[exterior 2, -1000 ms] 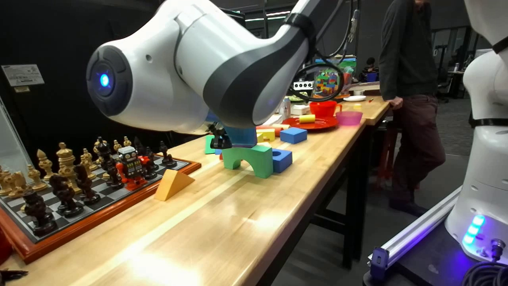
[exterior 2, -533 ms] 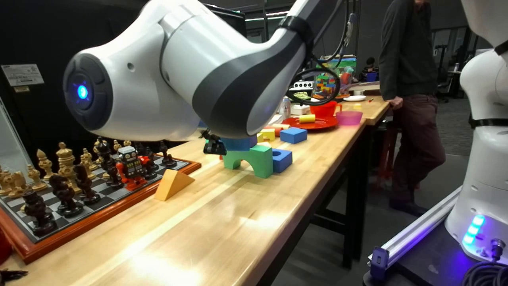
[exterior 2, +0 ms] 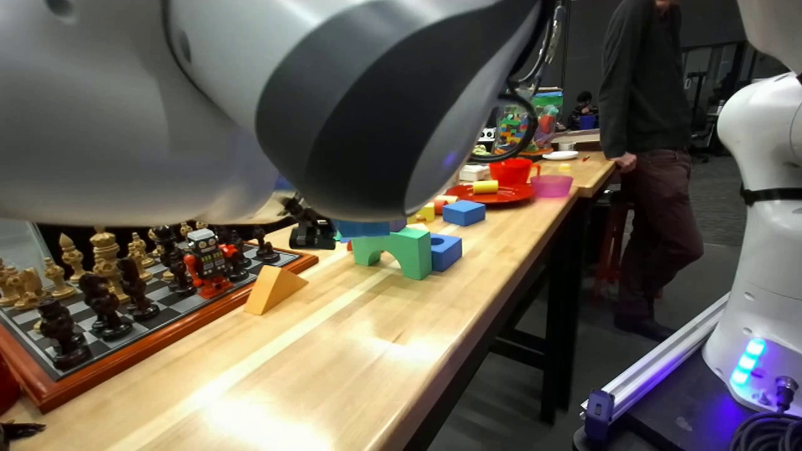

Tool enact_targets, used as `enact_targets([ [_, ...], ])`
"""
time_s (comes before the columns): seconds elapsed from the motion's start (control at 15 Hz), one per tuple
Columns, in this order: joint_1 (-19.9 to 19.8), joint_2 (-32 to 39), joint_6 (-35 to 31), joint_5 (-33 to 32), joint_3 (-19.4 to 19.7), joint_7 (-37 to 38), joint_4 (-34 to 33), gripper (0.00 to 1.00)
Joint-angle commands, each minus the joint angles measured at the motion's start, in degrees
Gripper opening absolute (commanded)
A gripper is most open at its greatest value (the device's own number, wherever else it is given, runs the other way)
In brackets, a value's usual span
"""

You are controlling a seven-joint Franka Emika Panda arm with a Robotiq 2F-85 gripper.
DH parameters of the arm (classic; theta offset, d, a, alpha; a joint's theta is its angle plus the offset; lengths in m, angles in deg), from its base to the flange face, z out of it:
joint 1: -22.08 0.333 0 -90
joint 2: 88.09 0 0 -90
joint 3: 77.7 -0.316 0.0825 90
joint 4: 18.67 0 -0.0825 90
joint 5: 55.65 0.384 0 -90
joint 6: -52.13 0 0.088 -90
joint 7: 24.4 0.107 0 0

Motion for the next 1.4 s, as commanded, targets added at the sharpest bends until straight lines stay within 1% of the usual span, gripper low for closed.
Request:
enact_targets([
  [0.0,1.0,-6.3,-1.2,4.5,-0.8,-5.4,2.4,1.0],
  [0.13,0.5,-10.9,-2.7,8.7,-1.8,-8.5,4.7,1.0],
  [0.33,-1.0,-20.3,-6.1,16.8,-2.4,-14.5,9.1,1.0],
  [0.6,-4.1,-33.2,-14.7,29.4,-0.5,-27.2,15.0,1.0],
  [0.73,-6.1,-40.3,-18.7,35.1,1.5,-33.5,18.8,1.0],
  [0.93,-9.2,-49.6,-23.0,42.4,6.0,-43.1,25.3,1.0],
  [1.13,-12.6,-56.9,-25.4,46.4,11.6,-52.4,31.7,1.0],
  [1.33,-16.5,-61.9,-28.5,48.2,17.0,-60.8,36.8,1.0],
])
